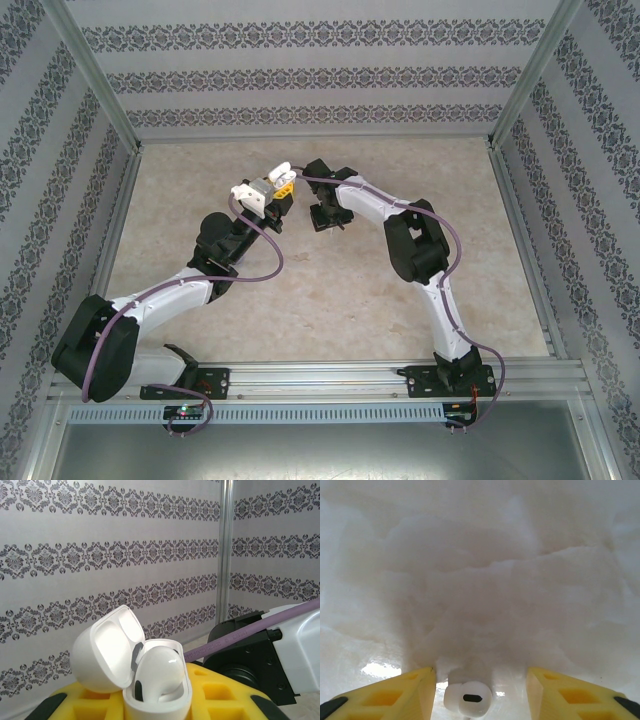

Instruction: Insert wireless bluetooth earbuds into charging case

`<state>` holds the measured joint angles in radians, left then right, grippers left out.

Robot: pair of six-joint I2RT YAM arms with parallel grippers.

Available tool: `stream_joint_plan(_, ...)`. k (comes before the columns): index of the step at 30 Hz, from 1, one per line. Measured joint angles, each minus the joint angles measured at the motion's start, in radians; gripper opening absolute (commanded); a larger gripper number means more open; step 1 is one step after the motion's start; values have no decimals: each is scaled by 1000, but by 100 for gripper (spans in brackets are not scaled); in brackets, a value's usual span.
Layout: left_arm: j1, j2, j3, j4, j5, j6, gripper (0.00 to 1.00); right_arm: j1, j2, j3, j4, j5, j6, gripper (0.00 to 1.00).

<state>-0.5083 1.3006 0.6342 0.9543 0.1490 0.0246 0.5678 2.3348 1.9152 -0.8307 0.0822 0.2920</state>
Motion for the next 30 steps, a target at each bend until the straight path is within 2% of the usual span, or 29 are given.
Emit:
stream_joint_plan(19,0,0,0,2,0,0,0,6,2,2,1,8,19,39)
stream_joint_plan(27,0,0,0,2,0,0,0,11,10,0,4,10,19,38)
stream_joint_plan(30,0,0,0,2,0,0,0,13,10,0,7,15,21,34)
